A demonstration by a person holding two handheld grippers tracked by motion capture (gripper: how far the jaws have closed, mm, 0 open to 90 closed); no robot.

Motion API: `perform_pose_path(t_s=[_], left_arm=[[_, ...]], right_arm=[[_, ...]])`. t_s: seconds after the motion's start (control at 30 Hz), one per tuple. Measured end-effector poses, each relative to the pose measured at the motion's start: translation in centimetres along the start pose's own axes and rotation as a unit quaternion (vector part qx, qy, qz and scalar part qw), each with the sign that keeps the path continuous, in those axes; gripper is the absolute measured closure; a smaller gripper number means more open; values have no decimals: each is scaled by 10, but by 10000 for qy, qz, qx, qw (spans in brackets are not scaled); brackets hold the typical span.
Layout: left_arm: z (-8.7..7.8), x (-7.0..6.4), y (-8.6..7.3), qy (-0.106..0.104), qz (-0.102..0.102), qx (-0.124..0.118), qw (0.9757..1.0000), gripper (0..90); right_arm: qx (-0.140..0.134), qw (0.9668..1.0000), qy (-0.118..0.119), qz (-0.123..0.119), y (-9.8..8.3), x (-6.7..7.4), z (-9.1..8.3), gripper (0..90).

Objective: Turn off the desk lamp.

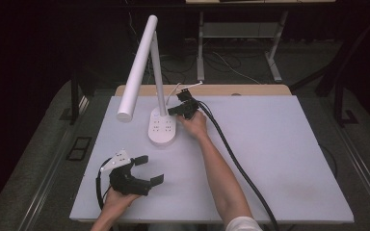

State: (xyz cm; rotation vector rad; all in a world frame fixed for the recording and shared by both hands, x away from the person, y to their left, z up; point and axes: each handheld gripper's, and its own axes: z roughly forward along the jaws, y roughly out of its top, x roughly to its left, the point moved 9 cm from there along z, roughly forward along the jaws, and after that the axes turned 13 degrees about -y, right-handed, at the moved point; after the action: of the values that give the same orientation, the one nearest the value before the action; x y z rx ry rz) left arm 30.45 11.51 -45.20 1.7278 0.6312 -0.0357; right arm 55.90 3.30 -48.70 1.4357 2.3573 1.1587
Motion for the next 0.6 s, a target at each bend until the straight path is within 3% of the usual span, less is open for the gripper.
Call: perform_pose_path(t_s=[0.3, 0.6], left_arm=[[0, 0, 0, 1, 7, -10, 10000, 0], [1, -1, 0, -1, 11, -8, 10000, 0]], right_arm=[[-10, 10000, -18, -28, 1, 0, 0, 900], [-101, 9999, 28, 98, -1, -1, 1, 900]])
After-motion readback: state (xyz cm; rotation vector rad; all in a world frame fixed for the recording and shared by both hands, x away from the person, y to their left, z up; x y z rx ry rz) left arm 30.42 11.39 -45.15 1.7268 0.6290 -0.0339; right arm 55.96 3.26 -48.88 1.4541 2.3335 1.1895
